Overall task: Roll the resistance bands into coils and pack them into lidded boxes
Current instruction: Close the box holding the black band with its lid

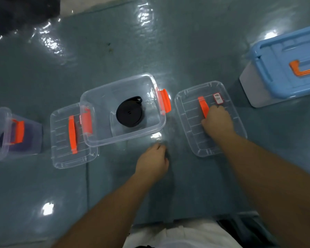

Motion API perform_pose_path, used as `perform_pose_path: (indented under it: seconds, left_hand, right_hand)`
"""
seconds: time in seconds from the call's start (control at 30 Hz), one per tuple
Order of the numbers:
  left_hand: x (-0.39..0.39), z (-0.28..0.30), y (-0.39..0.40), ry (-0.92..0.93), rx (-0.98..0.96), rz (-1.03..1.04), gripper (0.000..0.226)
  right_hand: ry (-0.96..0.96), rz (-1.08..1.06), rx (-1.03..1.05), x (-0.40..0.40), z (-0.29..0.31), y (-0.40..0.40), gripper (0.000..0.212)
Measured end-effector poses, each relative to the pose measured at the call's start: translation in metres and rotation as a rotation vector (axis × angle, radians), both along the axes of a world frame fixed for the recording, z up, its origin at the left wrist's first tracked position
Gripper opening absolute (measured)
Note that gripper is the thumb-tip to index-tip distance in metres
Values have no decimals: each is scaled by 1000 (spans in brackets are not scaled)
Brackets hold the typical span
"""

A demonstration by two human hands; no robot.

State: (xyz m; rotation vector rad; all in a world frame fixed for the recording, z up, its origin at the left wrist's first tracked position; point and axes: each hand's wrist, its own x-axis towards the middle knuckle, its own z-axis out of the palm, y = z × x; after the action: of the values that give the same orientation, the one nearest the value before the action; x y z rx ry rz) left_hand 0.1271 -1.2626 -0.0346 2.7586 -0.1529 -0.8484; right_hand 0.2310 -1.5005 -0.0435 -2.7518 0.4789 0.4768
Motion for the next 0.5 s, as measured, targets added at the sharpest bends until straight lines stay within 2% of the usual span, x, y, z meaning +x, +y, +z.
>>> perform_pose_path:
  seconds: [0.27, 0.37, 0.5]
  left_hand:
    - [-14, 34, 29, -101, -11, -125, 36]
    - [-19, 42, 43, -183, -62, -127, 32]
    - [-26, 48, 64, -251, -106, -94, 37]
  right_hand:
    - [-59, -89, 86, -65, 26, -8, 36]
    - [-152, -109, 151, -73, 45, -4, 32]
    - [-220, -60, 151, -65, 74, 10, 29]
